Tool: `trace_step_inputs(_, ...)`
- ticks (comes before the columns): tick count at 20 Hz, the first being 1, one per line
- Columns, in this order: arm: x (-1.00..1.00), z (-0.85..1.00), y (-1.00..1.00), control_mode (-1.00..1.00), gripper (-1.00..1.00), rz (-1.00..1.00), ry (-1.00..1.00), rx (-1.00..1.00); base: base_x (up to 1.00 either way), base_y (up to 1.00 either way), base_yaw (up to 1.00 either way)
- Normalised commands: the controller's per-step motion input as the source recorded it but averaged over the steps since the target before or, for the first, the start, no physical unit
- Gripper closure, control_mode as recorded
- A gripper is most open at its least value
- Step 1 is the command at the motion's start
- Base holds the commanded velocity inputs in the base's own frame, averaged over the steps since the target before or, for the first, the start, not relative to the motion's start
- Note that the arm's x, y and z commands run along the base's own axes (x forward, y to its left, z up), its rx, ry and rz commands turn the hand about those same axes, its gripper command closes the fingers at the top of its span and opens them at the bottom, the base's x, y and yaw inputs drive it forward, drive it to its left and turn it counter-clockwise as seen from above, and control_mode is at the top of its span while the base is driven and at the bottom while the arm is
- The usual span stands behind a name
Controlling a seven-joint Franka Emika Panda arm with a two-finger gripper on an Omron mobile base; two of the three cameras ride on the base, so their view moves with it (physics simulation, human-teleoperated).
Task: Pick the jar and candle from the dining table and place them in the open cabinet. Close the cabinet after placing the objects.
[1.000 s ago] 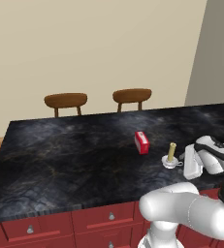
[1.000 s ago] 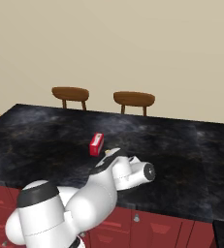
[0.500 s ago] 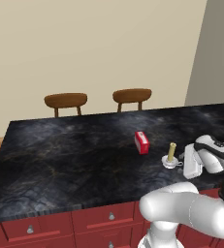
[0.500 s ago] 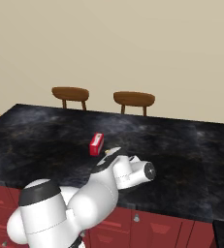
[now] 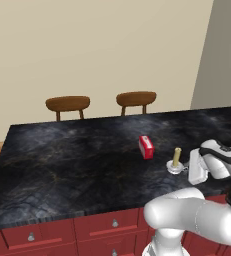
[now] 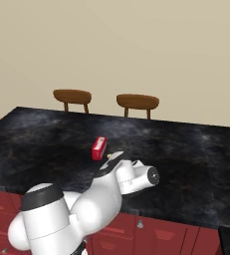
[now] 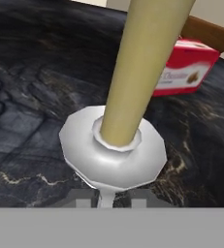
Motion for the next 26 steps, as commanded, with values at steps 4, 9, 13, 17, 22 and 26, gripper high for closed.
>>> trace_step_inputs(4,0.03,-0.01,0.03,-1.00,1.00,0.00,0.03,0.00,0.00,0.00,0.00)
trace_step_inputs(9,-0.01,0.04,0.02,-1.00,1.00,0.00,0.01,0.00,0.00,0.00,0.00)
trace_step_inputs(13,-0.14,0.25,0.00,-1.00,1.00,0.00,0.01,0.00,0.00,0.00,0.00)
trace_step_inputs(17,-0.11,0.26,0.00,-1.00,1.00,0.00,0.09,0.00,0.00,0.00,0.00)
trace_step_inputs(22,-0.09,0.28,0.01,-1.00,1.00,0.00,0.15,0.00,0.00,0.00,0.00)
trace_step_inputs(26,-0.11,0.24,0.09,-1.00,1.00,0.00,0.13,0.00,0.00,0.00,0.00)
